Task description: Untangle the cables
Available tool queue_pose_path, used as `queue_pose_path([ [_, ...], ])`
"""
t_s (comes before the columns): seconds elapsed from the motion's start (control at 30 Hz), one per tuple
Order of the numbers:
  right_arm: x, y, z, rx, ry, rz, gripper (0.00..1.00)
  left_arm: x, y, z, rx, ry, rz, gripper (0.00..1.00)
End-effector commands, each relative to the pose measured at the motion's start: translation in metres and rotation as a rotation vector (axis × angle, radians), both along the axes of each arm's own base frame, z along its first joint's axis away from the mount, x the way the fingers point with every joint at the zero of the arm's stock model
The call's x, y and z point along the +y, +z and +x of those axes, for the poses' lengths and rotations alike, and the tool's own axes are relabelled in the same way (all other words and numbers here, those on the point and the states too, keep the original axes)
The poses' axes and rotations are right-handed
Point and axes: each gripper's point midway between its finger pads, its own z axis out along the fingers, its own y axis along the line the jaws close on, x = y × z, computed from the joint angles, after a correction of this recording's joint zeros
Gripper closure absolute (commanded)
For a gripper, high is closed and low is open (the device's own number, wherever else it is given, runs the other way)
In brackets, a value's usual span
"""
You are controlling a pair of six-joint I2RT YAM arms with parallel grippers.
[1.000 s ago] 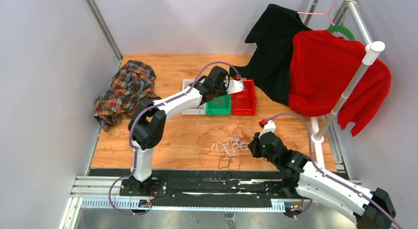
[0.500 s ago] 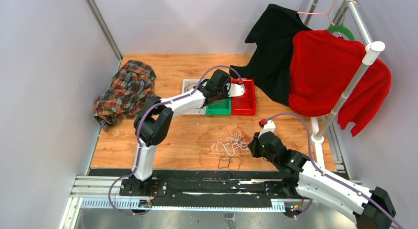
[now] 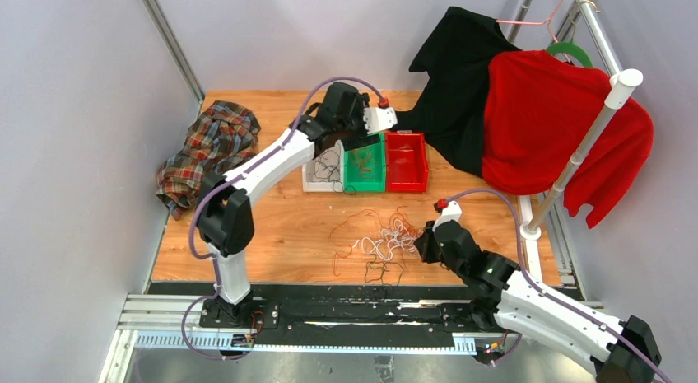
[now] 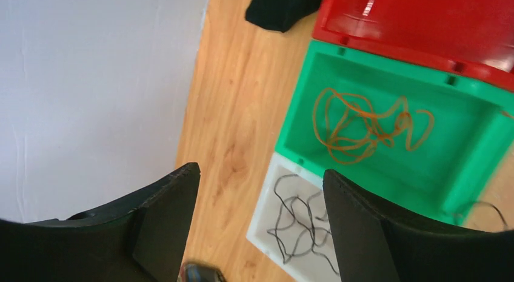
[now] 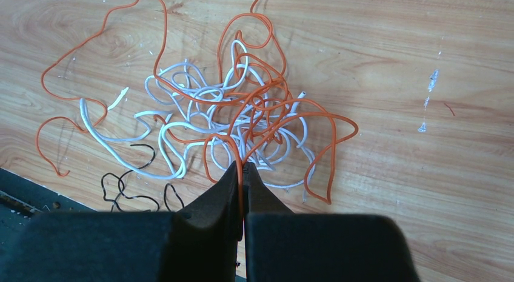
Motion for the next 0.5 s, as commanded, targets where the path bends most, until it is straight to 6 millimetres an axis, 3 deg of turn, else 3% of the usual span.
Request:
queue_pose_path([
  [0.0,-0.003,0.014,0.007,-0.034,-0.036,0.022,0.99,0.008,0.005,-0.058,0.152,-0.148,-0.006,0.21],
  [0.1,-0.004,0.013,0.007,-0.032,-0.037,0.019,0.99,0.014,-0.021,-0.1,0.275,-0.242,0.025,0.23],
  [0.17,-0.004,0.013,0.006,-0.031,-0.037,0.019,0.99,0.019,-0.04,-0.114,0.329,-0.258,0.068,0.27],
  [0.3,-0.004,0.016,0.005,-0.029,-0.036,0.021,0.99,0.032,-0.063,-0.122,0.414,-0.204,0.106,0.38],
  [0.47,-0.006,0.017,0.005,-0.032,-0.04,0.017,0.99,0.042,-0.082,-0.134,0.432,-0.264,0.147,0.41],
])
